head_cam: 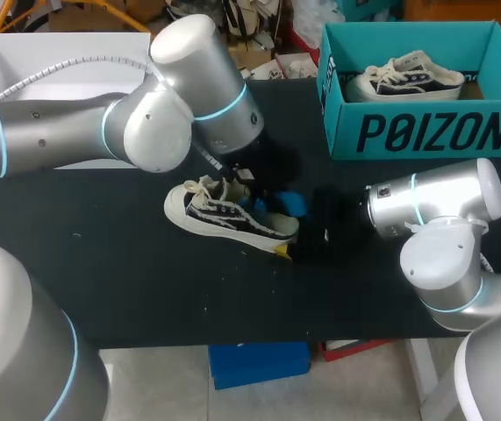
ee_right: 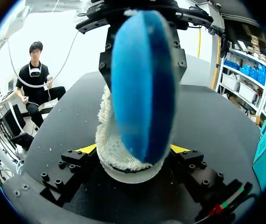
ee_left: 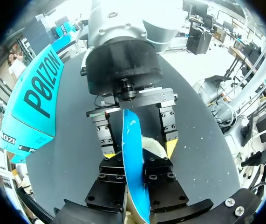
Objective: Take the shoe out of the shoebox, open the shoe tongue, remove and reinsert the insole, then place the shoe into the shoebox
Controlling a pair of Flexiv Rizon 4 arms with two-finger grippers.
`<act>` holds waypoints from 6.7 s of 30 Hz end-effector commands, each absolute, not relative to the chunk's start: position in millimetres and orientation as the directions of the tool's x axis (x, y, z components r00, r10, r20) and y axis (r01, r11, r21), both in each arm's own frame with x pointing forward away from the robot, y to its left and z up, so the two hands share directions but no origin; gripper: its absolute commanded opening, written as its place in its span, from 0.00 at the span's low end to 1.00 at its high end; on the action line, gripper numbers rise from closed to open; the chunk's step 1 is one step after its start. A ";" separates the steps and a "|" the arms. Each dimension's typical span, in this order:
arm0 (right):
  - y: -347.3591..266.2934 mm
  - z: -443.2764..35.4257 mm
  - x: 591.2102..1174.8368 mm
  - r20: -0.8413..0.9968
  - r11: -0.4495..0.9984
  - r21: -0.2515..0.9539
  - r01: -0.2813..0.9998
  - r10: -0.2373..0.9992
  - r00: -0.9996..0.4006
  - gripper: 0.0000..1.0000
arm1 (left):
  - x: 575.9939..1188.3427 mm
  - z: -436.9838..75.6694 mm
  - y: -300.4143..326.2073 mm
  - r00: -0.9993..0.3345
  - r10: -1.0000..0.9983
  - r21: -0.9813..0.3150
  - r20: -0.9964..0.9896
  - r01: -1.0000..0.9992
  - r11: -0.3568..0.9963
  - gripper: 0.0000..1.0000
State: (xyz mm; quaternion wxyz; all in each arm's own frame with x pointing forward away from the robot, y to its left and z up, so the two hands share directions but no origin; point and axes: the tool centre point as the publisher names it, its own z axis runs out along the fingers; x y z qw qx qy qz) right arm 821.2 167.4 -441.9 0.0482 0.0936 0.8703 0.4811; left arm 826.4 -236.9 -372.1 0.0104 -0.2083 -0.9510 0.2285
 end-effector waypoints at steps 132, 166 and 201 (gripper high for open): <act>155.8 -434.6 820.9 -0.007 0.607 0.785 0.126 0.213 -0.977 1.00 | 722.7 -33.9 -247.3 -0.955 0.133 -0.960 0.265 -0.274 -0.061 0.00; 128.2 -383.2 832.7 -0.031 0.898 0.324 0.297 0.323 -0.946 1.00 | 722.7 -33.9 -247.3 -0.955 0.133 -0.960 0.265 -0.274 -0.061 0.00; 129.4 -352.4 844.5 -0.059 0.949 0.171 0.264 0.278 -0.959 1.00 | 722.7 -33.9 -247.3 -0.955 0.133 -0.960 0.265 -0.274 -0.061 0.00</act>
